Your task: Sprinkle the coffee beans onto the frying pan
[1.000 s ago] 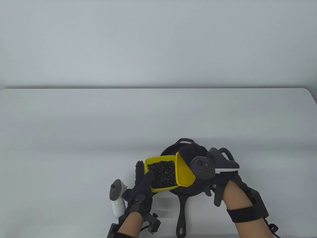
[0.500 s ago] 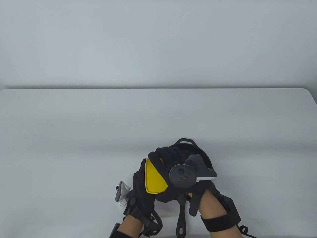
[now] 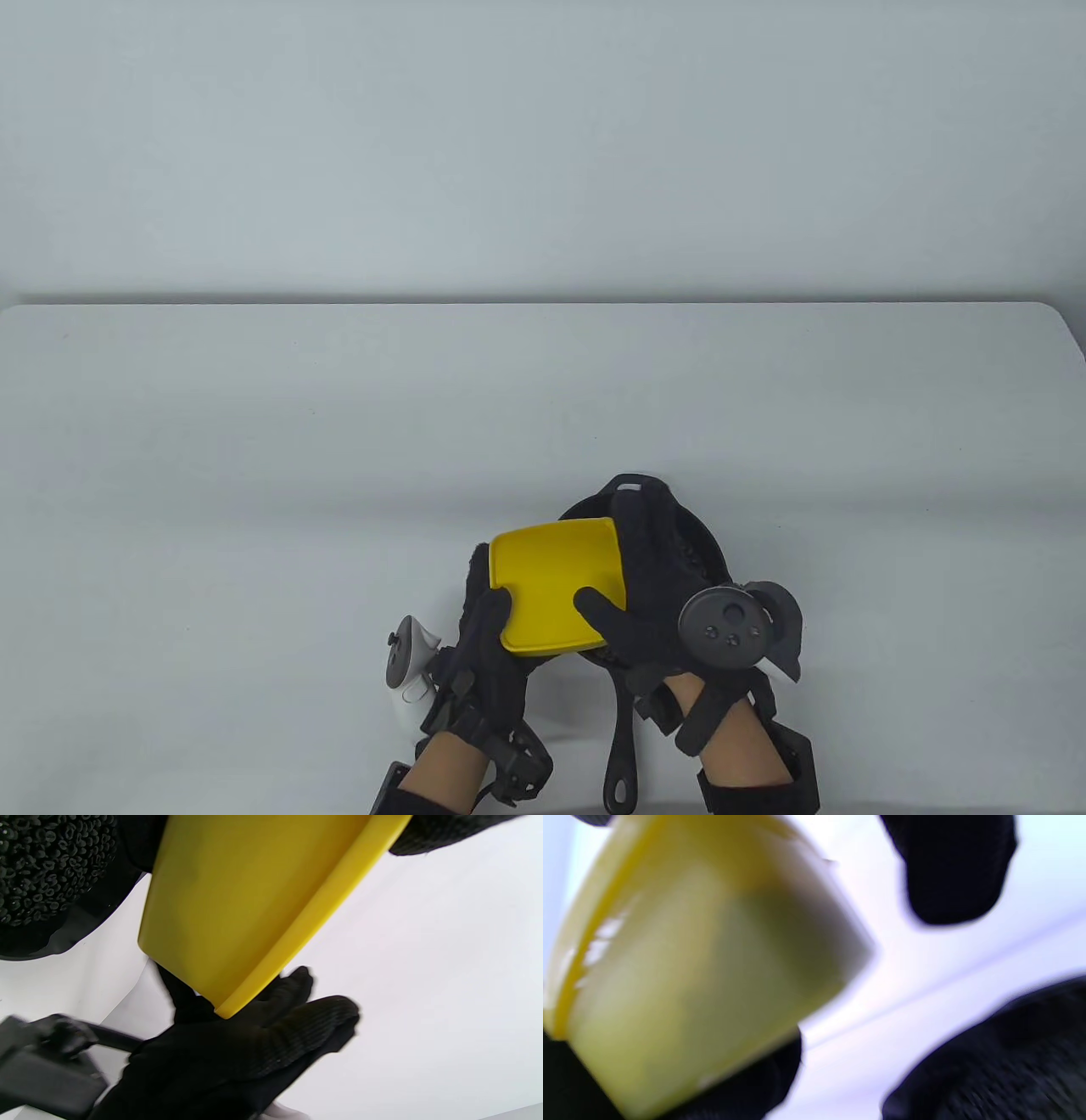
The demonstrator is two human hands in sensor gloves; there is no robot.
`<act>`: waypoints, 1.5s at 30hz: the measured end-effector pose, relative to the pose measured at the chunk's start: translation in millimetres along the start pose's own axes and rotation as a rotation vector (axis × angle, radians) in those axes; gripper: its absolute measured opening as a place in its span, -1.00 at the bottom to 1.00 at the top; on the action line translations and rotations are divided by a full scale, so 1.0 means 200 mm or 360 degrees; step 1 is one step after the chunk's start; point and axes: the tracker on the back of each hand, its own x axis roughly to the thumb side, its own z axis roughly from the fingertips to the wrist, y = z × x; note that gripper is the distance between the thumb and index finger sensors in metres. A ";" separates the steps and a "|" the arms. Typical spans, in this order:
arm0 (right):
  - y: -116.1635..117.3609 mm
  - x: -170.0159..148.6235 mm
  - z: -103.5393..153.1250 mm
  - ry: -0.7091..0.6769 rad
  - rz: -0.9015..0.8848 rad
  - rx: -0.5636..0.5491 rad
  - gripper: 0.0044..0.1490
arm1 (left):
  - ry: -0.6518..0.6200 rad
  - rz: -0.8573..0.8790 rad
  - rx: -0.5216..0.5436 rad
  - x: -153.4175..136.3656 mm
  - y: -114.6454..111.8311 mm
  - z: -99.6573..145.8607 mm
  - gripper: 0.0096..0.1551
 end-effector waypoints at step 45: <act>-0.06 -0.42 0.15 0.0336 0.1009 0.0604 0.11 | 0.0206 -0.1178 0.0908 0.37 0.37 0.16 -0.17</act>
